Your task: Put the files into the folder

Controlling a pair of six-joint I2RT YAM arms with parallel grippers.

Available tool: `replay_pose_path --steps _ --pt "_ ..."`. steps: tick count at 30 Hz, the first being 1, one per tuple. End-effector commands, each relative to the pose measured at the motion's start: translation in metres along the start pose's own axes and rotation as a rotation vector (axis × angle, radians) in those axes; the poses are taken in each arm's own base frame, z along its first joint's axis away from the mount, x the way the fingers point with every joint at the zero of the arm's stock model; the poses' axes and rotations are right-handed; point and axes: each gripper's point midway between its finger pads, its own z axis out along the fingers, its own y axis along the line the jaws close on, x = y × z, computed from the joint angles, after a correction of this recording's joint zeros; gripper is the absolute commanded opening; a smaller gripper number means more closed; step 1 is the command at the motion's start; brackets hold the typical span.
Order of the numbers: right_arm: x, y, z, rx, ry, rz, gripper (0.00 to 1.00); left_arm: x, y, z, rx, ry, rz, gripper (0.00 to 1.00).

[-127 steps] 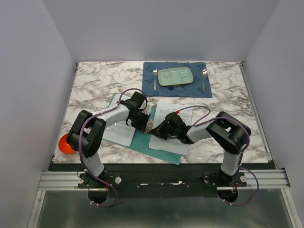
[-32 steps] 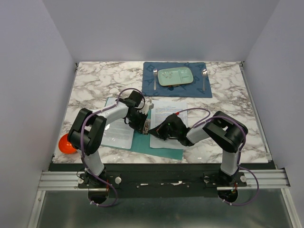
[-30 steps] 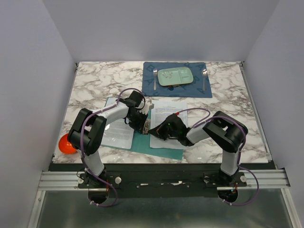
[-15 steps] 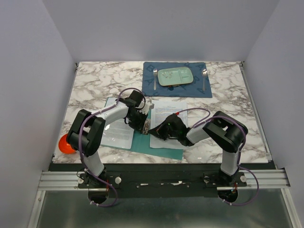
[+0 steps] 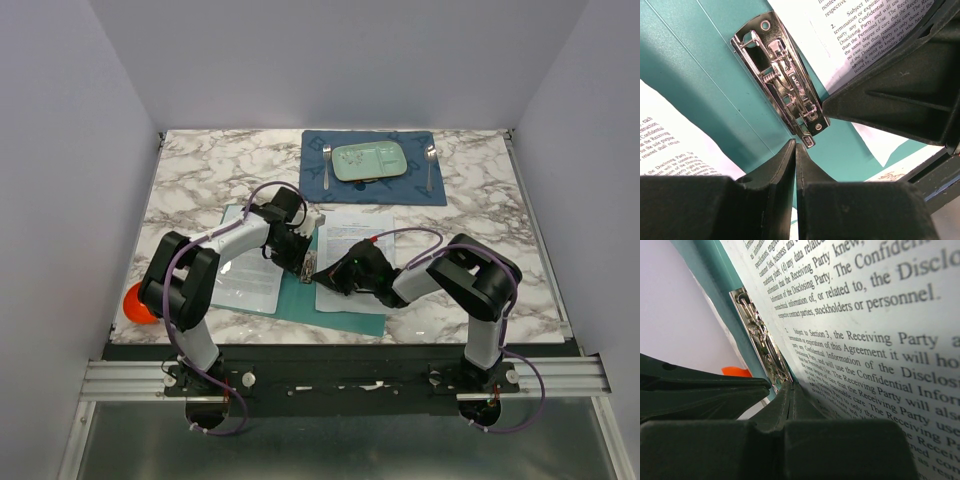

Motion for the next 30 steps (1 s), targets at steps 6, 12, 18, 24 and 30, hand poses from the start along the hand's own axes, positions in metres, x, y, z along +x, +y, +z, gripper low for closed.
replay_pose_path --steps 6,12,18,24,30 --pt "-0.007 -0.171 -0.03 0.558 -0.058 -0.029 0.0 0.001 -0.004 0.01 0.003 0.013 0.011 0.18" --pt "-0.006 -0.17 -0.029 0.556 -0.057 -0.032 0.0 0.005 -0.004 0.016 -0.01 0.026 0.017 0.18" --pt "-0.007 -0.169 -0.03 0.555 -0.058 -0.033 0.0 0.008 0.001 0.02 -0.028 0.035 0.016 0.18" --pt "-0.007 -0.168 -0.031 0.558 -0.058 -0.036 0.0 0.012 0.005 0.023 -0.046 0.052 0.008 0.17" --pt "-0.007 -0.166 -0.03 0.56 -0.057 -0.04 0.0 0.021 0.015 0.031 -0.089 0.09 -0.006 0.15"
